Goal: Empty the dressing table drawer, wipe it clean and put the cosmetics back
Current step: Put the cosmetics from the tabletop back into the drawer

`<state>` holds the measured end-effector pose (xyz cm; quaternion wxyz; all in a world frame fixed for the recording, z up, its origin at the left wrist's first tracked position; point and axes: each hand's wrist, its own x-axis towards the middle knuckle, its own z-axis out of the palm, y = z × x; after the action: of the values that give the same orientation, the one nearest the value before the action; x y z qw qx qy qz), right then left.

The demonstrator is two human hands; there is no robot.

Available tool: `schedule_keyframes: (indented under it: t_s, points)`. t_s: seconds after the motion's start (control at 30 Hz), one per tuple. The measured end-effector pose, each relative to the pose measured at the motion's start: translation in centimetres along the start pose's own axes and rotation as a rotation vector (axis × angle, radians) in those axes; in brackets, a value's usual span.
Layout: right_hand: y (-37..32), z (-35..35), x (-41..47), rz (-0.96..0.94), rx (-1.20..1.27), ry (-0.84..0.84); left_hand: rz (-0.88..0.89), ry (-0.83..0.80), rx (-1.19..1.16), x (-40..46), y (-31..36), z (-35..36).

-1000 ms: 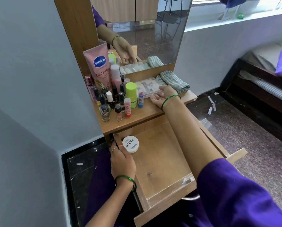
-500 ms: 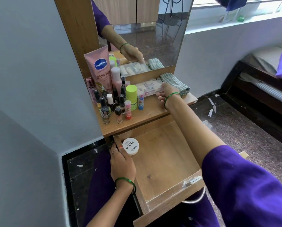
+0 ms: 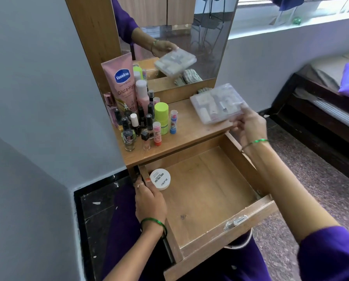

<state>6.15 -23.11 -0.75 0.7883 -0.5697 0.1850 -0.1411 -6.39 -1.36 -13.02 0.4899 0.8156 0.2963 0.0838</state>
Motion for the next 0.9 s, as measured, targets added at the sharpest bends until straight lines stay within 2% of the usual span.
schedule_keyframes:
  t_s: [0.13,0.3,0.37,0.5,0.67,0.9]
  points:
    - [-1.5,-3.9,-4.4,0.070,-0.065,-0.052,0.020,0.004,-0.011,0.1,-0.1,0.1]
    - [0.4,-6.6,-8.6,0.267,-0.433,-0.182,0.005,0.013,-0.008,0.1,-0.1,0.2]
    - [2.4,-6.7,-9.2,0.372,-0.484,-0.203,0.005,0.013,-0.009,0.0,0.0,0.1]
    - [5.9,-5.9,-9.0,0.529,-0.360,-0.126,0.004,0.008,0.004,-0.1,0.1,0.1]
    - [8.1,-4.4,-7.7,0.582,-0.214,-0.079,-0.009,0.009,0.022,-0.2,0.1,0.0]
    - [10.0,-3.4,-6.7,0.732,-0.255,-0.084,-0.013,0.014,0.025,-0.2,0.3,-0.1]
